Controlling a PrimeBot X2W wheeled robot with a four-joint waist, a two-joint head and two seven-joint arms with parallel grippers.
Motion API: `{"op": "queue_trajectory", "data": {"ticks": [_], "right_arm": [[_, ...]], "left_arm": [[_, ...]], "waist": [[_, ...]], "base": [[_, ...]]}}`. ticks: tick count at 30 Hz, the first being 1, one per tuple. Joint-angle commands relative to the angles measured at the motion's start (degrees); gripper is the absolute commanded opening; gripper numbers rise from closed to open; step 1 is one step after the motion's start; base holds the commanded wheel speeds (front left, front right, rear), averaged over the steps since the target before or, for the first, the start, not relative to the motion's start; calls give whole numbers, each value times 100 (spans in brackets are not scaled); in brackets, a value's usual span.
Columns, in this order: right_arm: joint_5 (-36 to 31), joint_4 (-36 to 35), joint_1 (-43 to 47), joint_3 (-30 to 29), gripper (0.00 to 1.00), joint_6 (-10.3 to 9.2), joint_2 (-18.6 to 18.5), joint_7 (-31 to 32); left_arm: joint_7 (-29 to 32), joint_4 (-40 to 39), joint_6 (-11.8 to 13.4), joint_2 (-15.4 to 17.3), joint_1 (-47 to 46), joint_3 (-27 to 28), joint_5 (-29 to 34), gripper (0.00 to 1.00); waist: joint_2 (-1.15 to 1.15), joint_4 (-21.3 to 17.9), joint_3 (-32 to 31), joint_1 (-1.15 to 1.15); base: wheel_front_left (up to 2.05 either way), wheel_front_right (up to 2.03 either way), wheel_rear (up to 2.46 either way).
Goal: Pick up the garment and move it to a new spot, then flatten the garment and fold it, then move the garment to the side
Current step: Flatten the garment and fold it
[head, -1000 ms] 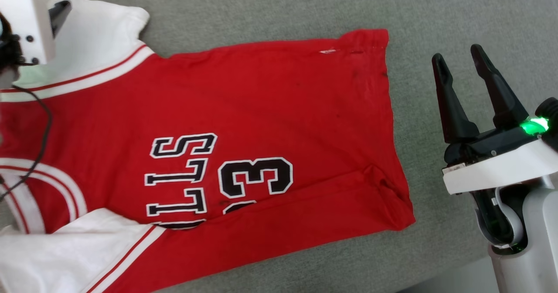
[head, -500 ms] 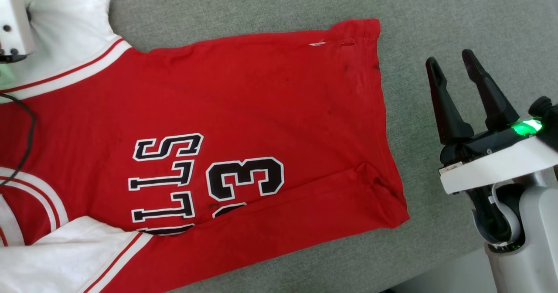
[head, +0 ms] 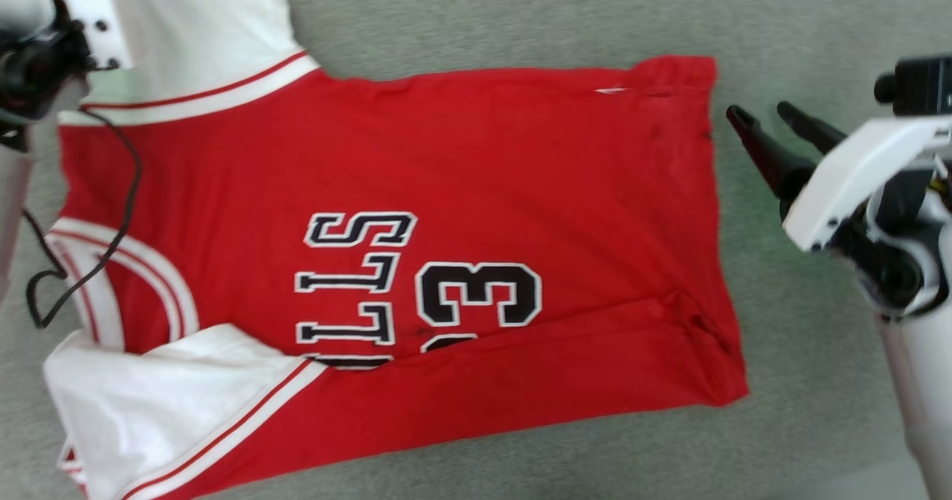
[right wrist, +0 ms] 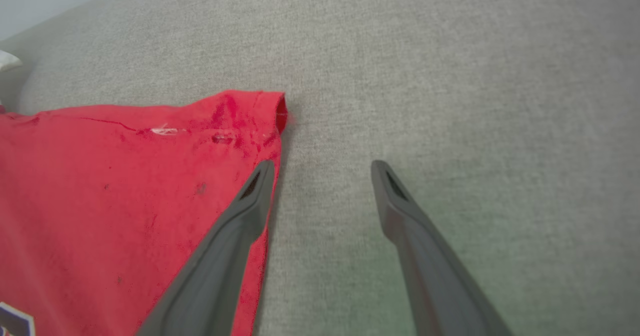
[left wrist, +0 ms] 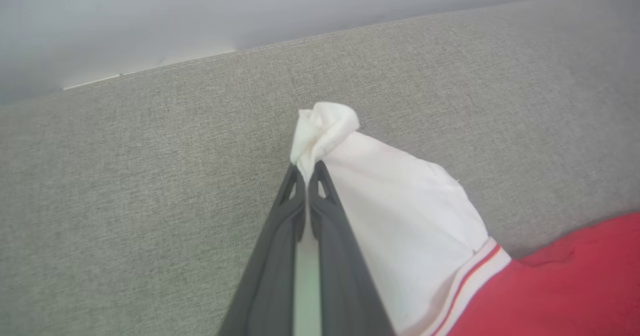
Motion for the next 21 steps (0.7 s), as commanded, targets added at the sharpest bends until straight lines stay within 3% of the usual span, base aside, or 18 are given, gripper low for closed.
{"op": "queue_trajectory", "data": {"ticks": [1, 7, 13, 14, 15, 21], "right_arm": [[12, 54, -169, 16, 100, -1, -29, 65], [24, 902, -1013, 205, 100, -1, -138, 706], [53, 1904, -1339, 676, 100, 0, -9, 1412], [39, 2046, -1329, 762, 60, 0, 8, 1572], [63, 2122, -1342, 826, 0, 0, 33, 1674], [30, 1860, -1653, 869, 0, 6, -209, 1364]], "left_arm": [[-51, -40, -29, -39, -57, -20, 16, 0], [-263, -301, -83, -261, -121, -98, 44, 0], [-448, -353, -152, -370, -1, -140, 13, 0], [-486, -344, -177, -378, 40, -141, -2, 0], [-522, -334, -188, -385, 76, -129, -38, 0], [-882, -320, -277, -355, 337, 12, -163, 0]], "waist": [[0, 163, 3, -1], [0, 519, 153, -1], [0, 715, 226, -1], [0, 737, 219, -1], [0, 754, 208, -1], [0, 827, 8, -1]], "base": [[0, 0, 0], [0, 0, 0], [0, 0, 0], [0, 0, 0], [0, 0, 0], [0, 0, 0]]}}
